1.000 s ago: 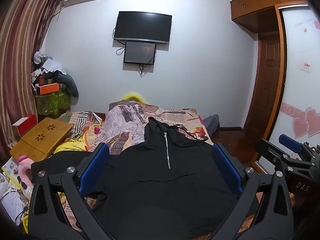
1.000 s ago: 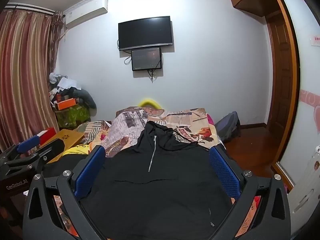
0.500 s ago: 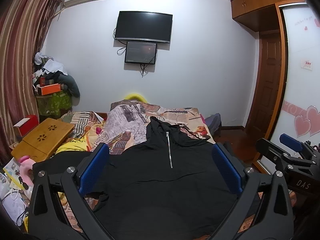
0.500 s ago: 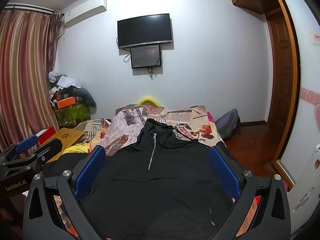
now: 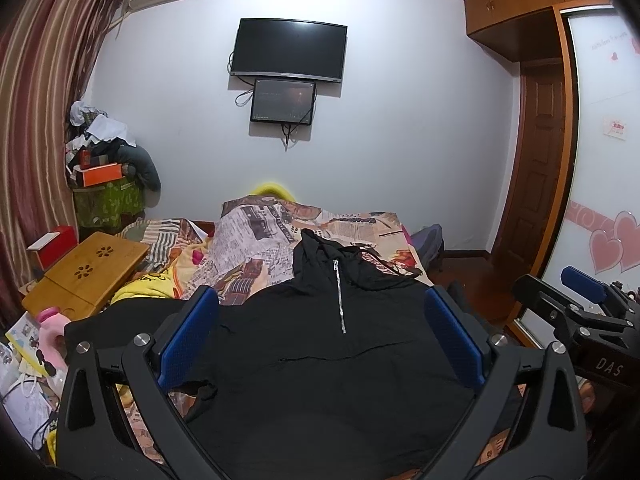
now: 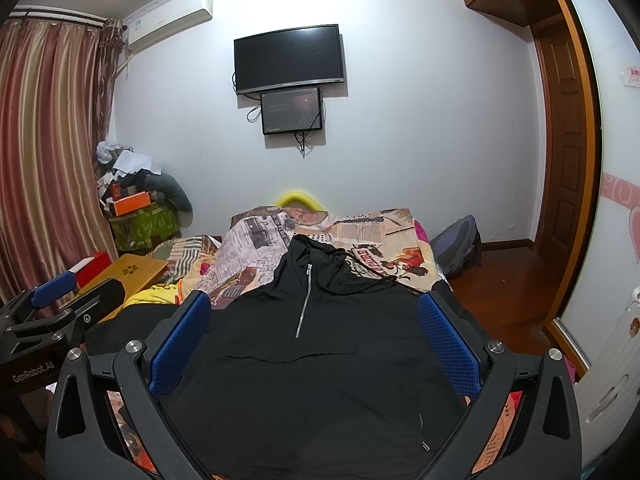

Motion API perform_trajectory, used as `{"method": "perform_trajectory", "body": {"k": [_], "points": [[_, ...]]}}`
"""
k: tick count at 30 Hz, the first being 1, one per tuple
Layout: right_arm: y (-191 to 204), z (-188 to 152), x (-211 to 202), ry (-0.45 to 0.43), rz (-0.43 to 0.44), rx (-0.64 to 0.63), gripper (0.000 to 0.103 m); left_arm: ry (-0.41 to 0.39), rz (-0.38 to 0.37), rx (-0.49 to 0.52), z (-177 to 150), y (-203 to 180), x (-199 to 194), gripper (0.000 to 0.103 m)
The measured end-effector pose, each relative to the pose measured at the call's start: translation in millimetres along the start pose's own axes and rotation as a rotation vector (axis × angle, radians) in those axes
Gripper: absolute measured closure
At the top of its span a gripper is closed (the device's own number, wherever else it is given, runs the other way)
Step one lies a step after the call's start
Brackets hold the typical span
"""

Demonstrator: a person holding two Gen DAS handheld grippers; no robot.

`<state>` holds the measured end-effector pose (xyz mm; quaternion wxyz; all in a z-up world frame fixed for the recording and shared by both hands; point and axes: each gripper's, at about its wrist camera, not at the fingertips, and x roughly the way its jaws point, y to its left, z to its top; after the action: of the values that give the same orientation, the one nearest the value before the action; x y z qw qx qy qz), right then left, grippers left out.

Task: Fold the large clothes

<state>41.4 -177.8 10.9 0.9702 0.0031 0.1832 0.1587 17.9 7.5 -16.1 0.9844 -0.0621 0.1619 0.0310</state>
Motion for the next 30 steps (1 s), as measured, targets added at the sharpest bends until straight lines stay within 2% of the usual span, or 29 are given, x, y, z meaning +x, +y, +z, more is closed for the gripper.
{"method": "perform_trajectory", "body": {"k": [30], "points": [[-3.1, -6.9, 3.3, 0.012, -0.003, 0.01, 0.0, 0.018, 0.002, 0.0, 2.4, -4.5, 3.0, 0.0]]}}
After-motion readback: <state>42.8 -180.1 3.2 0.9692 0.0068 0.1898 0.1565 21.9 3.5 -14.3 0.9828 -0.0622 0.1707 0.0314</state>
